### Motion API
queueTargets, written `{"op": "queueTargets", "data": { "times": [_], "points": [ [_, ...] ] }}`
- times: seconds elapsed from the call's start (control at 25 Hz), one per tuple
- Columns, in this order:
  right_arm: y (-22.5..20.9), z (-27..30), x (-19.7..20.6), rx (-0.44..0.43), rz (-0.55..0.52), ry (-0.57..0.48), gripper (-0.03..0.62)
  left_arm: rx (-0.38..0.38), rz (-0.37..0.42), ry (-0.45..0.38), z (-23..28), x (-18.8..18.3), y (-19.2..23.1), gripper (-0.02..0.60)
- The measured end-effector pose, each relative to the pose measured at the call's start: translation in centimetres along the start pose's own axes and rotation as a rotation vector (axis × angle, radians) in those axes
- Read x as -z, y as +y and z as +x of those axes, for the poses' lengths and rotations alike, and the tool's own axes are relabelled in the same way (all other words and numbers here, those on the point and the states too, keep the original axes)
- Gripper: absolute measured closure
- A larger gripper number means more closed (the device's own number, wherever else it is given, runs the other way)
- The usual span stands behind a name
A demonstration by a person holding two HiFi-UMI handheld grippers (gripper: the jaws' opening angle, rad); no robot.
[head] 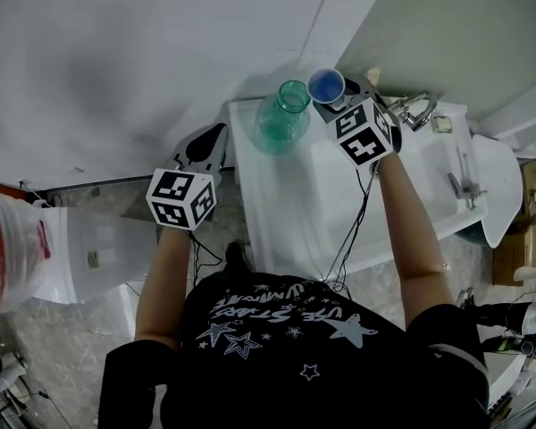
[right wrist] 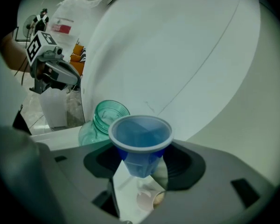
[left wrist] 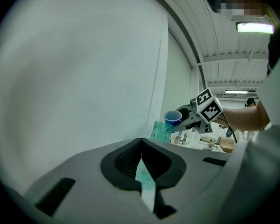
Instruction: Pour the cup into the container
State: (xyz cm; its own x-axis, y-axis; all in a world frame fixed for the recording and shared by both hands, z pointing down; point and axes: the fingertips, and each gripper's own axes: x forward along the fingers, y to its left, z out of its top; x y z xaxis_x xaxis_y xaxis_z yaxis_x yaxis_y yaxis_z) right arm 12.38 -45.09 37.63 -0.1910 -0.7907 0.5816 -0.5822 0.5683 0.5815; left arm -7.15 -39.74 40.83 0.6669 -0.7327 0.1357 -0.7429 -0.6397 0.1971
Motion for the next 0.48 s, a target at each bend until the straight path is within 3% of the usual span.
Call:
{"op": "queueTargets", "data": {
  "times": [0.48],
  "points": [
    [0.07, 0.13, -0.22, 0.028, -0.072, 0.035, 0.324, 0.008, -0.003, -0.007, 0.11, 0.03, -0.35, 0.569]
  ]
}}
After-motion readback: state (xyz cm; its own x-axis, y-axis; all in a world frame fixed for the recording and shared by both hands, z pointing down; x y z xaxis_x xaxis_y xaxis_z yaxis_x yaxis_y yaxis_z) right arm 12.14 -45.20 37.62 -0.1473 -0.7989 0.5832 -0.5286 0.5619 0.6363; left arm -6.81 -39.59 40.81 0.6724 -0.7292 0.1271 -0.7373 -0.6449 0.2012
